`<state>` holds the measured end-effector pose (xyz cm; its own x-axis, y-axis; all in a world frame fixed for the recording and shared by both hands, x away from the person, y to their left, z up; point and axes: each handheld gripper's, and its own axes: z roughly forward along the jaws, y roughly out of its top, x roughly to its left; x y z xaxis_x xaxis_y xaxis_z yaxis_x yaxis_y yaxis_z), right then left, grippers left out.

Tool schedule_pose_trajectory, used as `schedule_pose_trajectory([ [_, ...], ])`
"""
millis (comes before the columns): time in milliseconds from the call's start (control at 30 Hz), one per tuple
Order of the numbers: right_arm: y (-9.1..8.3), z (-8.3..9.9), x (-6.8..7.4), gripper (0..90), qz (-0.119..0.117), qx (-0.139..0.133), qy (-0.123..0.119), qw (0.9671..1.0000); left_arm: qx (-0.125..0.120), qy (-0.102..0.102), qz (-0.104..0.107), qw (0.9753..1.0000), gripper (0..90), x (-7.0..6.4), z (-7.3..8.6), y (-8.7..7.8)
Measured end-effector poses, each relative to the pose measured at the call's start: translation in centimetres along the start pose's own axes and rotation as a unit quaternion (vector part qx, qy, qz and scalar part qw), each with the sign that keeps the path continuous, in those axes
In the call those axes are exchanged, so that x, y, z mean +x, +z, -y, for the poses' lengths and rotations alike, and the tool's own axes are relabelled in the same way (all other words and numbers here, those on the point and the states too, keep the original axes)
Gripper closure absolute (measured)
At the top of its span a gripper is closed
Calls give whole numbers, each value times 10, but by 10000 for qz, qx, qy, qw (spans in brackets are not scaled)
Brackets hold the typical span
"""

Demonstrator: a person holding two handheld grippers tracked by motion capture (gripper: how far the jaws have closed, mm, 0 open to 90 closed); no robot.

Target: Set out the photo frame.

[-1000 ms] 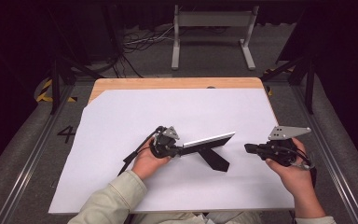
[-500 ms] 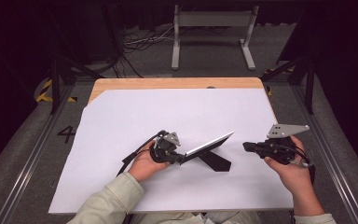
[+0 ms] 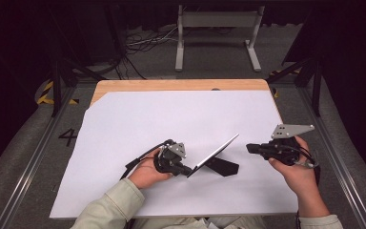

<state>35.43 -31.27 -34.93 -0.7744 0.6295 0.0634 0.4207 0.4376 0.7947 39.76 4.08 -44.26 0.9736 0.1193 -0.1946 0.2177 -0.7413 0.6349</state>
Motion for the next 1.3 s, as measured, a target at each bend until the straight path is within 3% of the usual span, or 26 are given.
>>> schedule_pose_trajectory([
  [433, -6, -1, -1, 900, 37, 16, 95, 9999, 153, 463, 442, 9978, 900, -16, -6, 6],
  [600, -7, -2, 0, 900, 51, -2, 118, 9999, 204, 723, 742, 9944, 900, -24, -8, 11],
  [1100, -9, -2, 0, 900, 34, 3, 191, 9998, 283, 995, 867, 9909, 900, -38, -18, 26],
  [1300, -9, -3, 0, 900, 32, -12, 201, 9998, 232, 1048, 846, 9906, 900, -42, -23, 32],
])
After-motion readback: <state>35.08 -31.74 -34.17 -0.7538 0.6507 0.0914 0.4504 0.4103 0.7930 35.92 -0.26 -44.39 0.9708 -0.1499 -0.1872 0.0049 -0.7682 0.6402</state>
